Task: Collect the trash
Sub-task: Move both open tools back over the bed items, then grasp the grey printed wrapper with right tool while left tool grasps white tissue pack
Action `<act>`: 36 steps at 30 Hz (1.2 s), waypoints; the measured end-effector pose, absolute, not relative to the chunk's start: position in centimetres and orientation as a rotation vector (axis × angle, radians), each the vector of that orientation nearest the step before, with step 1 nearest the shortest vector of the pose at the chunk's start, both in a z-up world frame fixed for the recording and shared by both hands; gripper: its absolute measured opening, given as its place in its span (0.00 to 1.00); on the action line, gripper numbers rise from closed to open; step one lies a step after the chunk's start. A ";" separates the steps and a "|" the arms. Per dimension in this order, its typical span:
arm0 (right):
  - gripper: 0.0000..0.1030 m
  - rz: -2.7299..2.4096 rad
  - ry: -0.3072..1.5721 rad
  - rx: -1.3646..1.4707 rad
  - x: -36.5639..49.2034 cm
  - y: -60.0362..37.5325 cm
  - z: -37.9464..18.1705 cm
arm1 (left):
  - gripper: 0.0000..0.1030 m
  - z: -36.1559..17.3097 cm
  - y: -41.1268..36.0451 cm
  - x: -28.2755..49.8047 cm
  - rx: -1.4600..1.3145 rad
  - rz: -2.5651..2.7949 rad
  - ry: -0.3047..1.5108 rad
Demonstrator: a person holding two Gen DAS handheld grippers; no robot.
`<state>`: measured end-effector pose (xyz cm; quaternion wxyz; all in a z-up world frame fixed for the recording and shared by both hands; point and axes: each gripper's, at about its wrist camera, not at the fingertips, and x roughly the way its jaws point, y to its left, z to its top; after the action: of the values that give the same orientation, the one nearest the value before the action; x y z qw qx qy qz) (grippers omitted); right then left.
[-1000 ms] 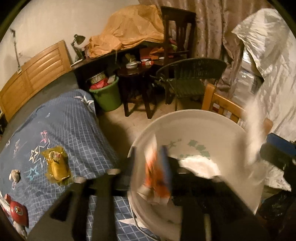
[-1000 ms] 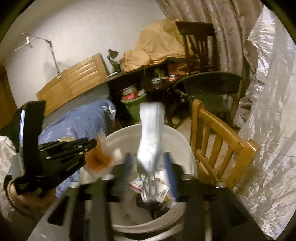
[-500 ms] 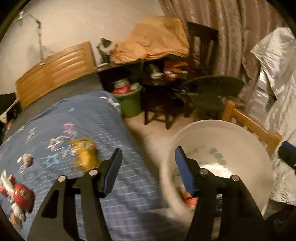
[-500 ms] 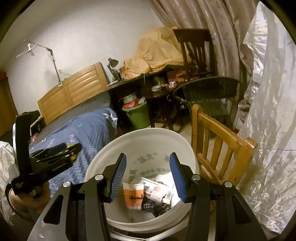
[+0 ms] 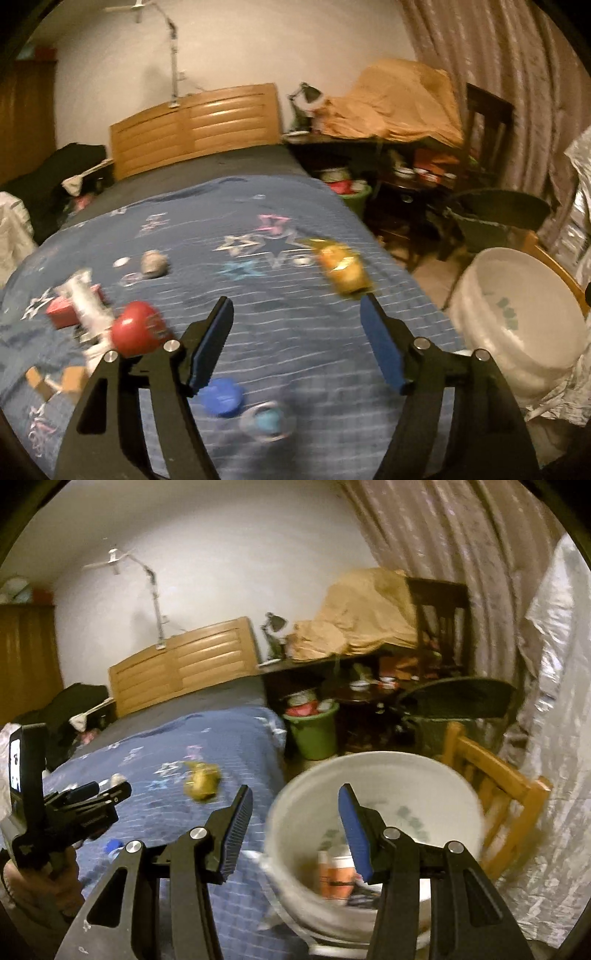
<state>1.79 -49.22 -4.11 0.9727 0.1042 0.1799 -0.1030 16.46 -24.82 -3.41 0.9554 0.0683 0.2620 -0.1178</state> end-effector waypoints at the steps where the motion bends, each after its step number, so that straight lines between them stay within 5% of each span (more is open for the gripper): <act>1: 0.49 -0.198 0.362 0.202 2.1 -48.3 -4.1 | 0.68 -3.4 -23.5 16.3 0.135 -0.221 0.523; 14: 0.49 0.087 0.462 0.076 8.5 -30.8 -5.0 | 0.71 -4.8 -5.6 13.9 0.016 0.073 0.514; 23: 0.49 0.315 0.518 -0.058 13.5 -18.6 -4.4 | 0.70 -7.3 12.7 14.4 -0.331 0.446 0.597; 36: 0.49 0.550 0.721 -0.220 27.8 -3.6 -6.4 | 0.65 -10.9 19.8 15.2 -0.580 0.495 0.590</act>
<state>27.79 -3.62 -6.45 0.8931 -0.1061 0.3478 0.2649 15.15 19.84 -10.93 0.8860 -0.2790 0.2838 0.2382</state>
